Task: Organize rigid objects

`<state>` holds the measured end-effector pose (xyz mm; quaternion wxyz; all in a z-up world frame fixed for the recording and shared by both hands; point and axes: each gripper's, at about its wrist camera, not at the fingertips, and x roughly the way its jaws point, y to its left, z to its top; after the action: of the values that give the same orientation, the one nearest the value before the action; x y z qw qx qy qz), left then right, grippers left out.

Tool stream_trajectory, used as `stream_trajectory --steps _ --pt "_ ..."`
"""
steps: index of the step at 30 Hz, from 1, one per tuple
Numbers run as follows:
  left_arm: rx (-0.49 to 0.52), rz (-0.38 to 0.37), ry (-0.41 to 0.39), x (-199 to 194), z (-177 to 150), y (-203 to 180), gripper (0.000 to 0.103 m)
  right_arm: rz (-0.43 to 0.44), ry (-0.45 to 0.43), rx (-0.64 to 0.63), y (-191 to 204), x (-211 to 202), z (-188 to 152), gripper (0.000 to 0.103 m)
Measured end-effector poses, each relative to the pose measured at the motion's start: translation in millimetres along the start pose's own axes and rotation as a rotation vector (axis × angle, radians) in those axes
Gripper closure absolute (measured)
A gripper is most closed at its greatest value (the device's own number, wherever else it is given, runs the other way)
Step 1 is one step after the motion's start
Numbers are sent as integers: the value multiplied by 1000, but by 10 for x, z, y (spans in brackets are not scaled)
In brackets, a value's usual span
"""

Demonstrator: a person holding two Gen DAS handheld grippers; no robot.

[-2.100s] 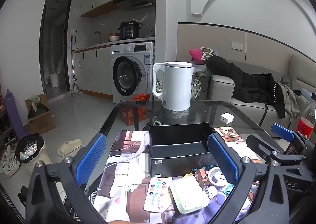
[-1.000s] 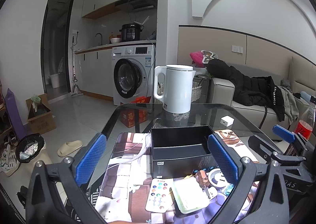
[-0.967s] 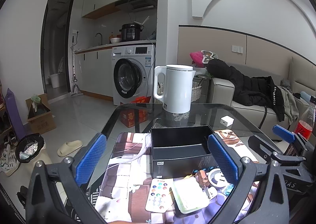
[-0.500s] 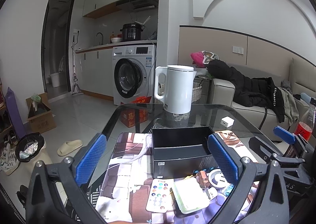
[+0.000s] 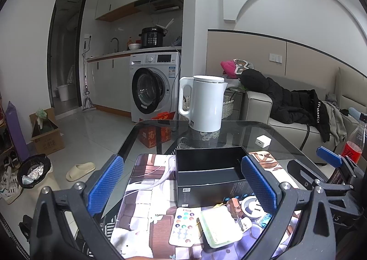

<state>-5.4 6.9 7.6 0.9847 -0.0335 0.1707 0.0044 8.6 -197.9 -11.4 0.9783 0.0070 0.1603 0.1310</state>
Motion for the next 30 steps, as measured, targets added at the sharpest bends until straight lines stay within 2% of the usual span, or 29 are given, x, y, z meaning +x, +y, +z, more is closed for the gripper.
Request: stream_trajectory --steps 17,25,30 --pt "-2 -2 10 17 -12 10 0 1 -1 -2 9 5 1 1" --pt "-5 5 42 83 -20 49 0 -7 4 3 18 25 20 1" --pt "5 12 91 172 -44 52 0 -19 44 -4 14 84 21 1"
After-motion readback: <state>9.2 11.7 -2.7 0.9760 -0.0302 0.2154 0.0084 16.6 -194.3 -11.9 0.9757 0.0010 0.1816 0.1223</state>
